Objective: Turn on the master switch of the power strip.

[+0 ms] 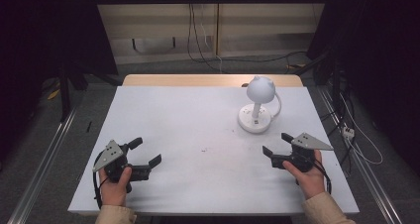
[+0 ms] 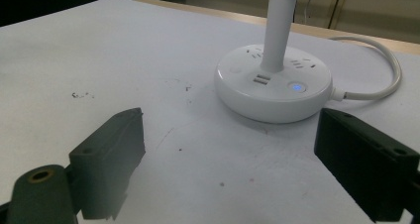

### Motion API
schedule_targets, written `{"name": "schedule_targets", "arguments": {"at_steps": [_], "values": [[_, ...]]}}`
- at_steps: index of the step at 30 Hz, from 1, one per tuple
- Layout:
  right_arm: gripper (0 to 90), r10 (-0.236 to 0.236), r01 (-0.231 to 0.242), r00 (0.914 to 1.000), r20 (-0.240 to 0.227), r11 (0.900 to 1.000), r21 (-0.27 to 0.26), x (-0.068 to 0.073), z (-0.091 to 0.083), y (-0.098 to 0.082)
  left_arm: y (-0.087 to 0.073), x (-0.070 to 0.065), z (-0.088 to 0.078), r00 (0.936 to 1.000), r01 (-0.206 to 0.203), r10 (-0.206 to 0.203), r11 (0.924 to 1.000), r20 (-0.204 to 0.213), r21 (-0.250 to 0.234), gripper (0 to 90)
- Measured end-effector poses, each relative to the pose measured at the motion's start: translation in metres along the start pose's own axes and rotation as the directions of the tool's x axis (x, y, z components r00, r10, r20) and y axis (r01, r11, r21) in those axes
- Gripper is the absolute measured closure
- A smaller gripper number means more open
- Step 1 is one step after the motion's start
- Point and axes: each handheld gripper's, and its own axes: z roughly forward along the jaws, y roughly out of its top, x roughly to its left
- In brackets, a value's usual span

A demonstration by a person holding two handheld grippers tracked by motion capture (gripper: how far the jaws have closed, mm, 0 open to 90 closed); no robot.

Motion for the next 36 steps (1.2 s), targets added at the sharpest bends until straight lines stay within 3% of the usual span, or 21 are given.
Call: {"name": "schedule_targets", "arguments": {"at_steps": [36], "values": [[11.8, 0.002, -0.001, 0.9998, -0.020, 1.000, 0.007, 0.006, -0.022, -0.018, -0.001, -0.001, 0.002, 1.0000, -0.005, 0.005, 0.9999, 0.002, 0.013, 3.1]]}}
